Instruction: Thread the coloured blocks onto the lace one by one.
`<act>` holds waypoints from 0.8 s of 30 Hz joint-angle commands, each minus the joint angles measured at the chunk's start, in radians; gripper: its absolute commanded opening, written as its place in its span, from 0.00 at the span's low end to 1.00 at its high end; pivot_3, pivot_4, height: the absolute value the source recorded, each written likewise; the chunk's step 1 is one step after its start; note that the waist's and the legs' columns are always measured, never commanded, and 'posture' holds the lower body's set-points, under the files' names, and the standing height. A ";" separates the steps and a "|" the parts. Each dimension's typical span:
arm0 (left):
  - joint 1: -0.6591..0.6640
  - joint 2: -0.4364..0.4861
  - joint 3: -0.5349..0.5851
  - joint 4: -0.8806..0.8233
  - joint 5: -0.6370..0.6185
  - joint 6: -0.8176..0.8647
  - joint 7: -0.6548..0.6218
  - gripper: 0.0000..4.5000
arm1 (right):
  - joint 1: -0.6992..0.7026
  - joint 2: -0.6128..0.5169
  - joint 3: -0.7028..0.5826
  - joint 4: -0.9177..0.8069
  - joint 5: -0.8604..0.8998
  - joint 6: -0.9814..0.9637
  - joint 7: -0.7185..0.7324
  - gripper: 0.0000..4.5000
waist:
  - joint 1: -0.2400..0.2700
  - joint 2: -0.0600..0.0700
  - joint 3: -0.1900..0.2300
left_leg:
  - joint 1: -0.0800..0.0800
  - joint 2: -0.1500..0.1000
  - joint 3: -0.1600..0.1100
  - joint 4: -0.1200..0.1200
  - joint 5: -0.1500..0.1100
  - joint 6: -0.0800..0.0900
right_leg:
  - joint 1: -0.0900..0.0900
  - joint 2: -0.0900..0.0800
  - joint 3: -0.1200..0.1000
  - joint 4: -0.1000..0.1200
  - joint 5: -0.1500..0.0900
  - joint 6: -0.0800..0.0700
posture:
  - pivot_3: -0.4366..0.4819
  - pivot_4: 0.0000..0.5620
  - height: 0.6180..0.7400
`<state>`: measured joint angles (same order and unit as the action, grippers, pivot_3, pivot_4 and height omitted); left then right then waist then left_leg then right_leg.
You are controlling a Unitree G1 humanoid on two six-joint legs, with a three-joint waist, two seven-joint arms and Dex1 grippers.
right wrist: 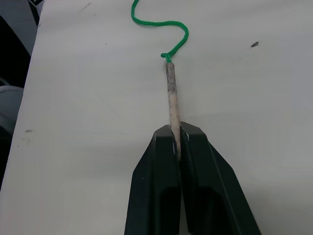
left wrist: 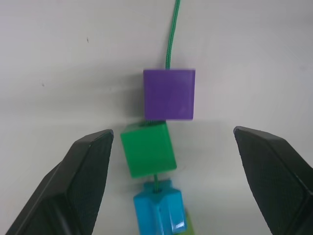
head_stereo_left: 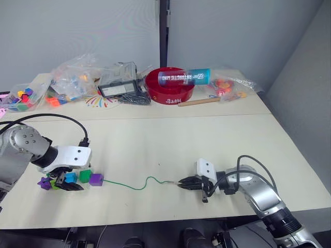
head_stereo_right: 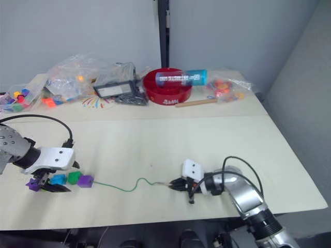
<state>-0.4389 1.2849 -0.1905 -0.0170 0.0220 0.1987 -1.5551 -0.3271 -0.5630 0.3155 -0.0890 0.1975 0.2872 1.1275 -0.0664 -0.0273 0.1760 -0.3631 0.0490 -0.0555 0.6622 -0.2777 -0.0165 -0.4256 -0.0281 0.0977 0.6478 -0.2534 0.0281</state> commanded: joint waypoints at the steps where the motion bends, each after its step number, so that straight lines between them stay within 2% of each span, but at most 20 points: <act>1: -0.045 0.013 -0.030 -0.041 0.047 0.051 -0.033 0.92 | 0.000 0.003 -0.001 -0.031 -0.002 -0.002 -0.013 0.00 | 0.000 0.000 0.000 | 0.000 0.000 0.000 0.000 0.000 0.000 | 0.000 0.000 0.000 0.000 0.000 0.000 | 0.48 0.27 1.00; 8: -0.059 -0.069 -0.089 -0.061 0.083 0.111 -0.016 0.92 | 0.007 -0.011 -0.007 -0.033 -0.001 -0.008 -0.019 0.00 | 0.001 0.000 0.000 | 0.000 0.000 0.000 0.000 0.000 0.000 | 0.000 0.000 0.000 0.000 0.000 0.000 | 0.48 0.27 1.00; 24: -0.014 -0.130 -0.128 -0.027 0.122 0.111 0.037 0.92 | 0.016 -0.020 -0.011 -0.063 0.008 0.020 -0.038 0.00 | 0.010 0.000 0.000 | 0.003 0.000 0.000 0.001 0.000 0.000 | 0.003 0.000 0.000 0.002 0.000 0.000 | 0.48 0.27 1.00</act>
<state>-0.4566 1.1651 -0.3003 -0.0488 0.1284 0.3081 -1.5198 -0.3154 -0.5770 0.3190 -0.1152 0.1979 0.3063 1.0926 -0.0559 -0.0276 0.1758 -0.3594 0.0489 -0.0553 0.6631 -0.2777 -0.0165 -0.4227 -0.0283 0.0979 0.6496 -0.2533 0.0279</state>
